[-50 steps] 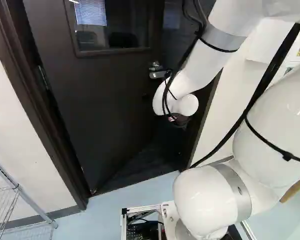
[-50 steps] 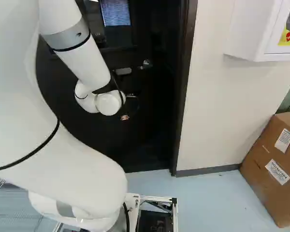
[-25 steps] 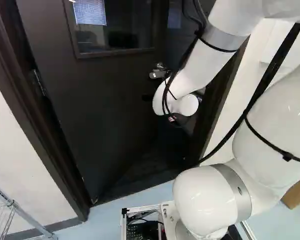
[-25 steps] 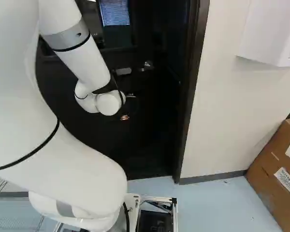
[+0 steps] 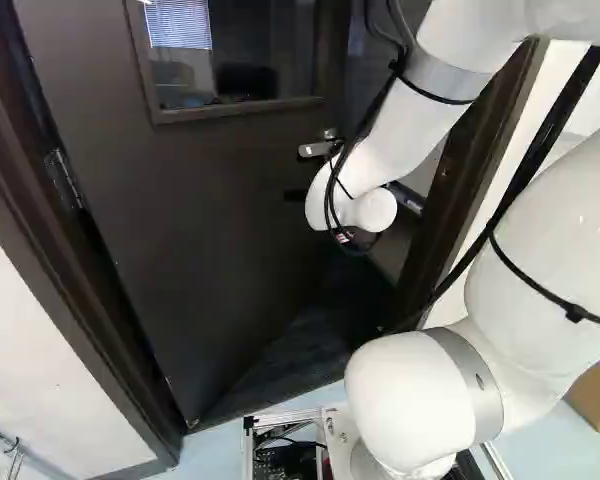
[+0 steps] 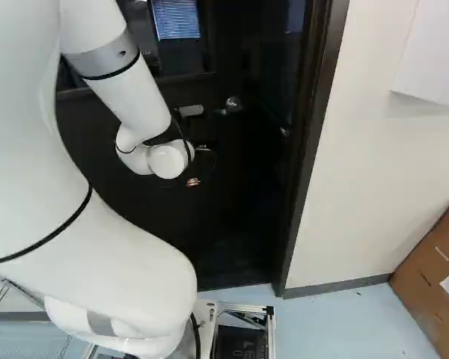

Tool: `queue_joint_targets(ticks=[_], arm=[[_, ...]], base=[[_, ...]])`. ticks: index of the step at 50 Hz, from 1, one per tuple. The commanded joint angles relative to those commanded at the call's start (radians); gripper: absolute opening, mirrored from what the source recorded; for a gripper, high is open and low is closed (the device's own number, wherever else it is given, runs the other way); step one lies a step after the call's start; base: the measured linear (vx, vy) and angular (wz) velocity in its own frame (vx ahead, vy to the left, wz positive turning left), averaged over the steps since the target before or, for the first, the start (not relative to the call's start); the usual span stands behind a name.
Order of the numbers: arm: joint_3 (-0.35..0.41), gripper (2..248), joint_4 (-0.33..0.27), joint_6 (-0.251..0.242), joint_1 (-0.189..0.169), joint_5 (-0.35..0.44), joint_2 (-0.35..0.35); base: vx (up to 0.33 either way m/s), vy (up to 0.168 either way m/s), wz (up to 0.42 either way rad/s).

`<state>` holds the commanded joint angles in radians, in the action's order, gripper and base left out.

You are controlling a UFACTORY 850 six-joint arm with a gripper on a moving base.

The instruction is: Open the door and move inside

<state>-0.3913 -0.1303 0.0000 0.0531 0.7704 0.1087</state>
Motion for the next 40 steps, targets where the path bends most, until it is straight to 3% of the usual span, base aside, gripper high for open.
queue_joint_targets(ticks=[40], arm=[[-0.029, 247, 0.0, 0.0, 0.008, 0.0, -0.03]], base=[[0.024, 0.013, -0.002]])
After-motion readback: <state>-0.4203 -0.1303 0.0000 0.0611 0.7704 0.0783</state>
